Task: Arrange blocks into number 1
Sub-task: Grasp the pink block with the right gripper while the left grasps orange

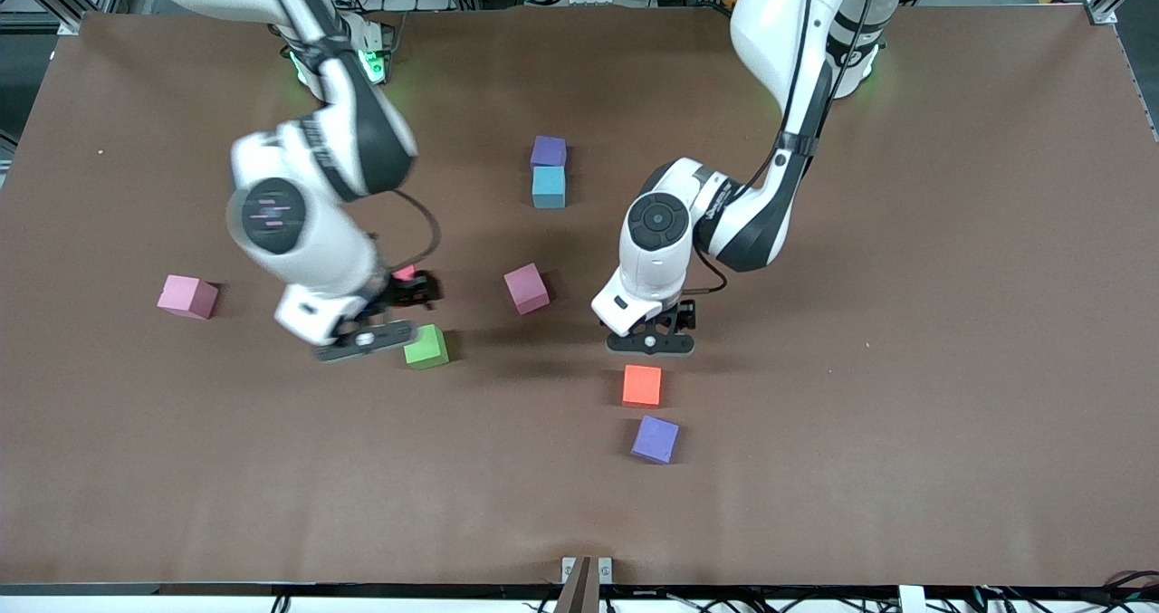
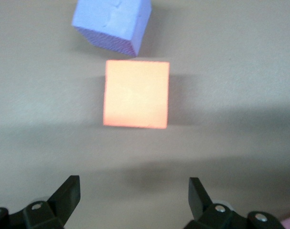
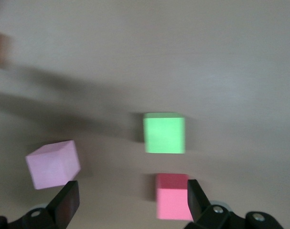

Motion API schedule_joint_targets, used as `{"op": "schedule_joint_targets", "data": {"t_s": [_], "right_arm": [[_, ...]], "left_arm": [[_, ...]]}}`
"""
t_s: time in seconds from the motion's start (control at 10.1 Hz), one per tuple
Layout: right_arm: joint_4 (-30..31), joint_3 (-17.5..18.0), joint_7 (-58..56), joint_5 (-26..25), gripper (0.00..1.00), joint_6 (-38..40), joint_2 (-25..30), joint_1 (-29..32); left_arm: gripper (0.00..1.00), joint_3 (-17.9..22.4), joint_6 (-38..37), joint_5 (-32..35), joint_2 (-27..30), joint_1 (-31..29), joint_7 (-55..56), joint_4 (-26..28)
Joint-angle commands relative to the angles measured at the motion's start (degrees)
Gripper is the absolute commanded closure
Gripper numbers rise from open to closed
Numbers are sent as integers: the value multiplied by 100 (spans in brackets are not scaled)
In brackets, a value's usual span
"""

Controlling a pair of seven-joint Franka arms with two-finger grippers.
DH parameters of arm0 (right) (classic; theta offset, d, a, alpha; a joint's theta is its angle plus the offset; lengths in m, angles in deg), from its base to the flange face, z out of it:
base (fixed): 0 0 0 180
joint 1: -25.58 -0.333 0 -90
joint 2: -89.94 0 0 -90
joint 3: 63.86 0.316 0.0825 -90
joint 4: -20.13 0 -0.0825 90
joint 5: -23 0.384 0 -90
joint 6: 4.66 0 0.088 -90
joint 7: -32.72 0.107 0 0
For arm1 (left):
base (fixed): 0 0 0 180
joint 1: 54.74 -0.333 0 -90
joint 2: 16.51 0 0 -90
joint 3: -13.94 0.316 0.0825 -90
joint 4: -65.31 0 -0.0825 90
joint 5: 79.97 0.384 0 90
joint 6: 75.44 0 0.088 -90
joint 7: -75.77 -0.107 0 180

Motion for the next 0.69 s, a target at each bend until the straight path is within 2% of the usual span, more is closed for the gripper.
{"op": "schedule_joint_targets", "data": {"t_s": [0.0, 0.3, 0.59], "right_arm": [[10, -51, 203, 60, 0, -313, -309, -355], [54, -51, 518, 60, 0, -682, -687, -786], [247, -51, 660, 60, 0, -1156, -864, -1041]], "left_arm": [[0, 6, 412, 111, -358, -67, -82, -260], [0, 15, 501, 155, -402, -234, -390, -260], [0, 15, 1123, 252, -717, -243, -329, -260]]}}
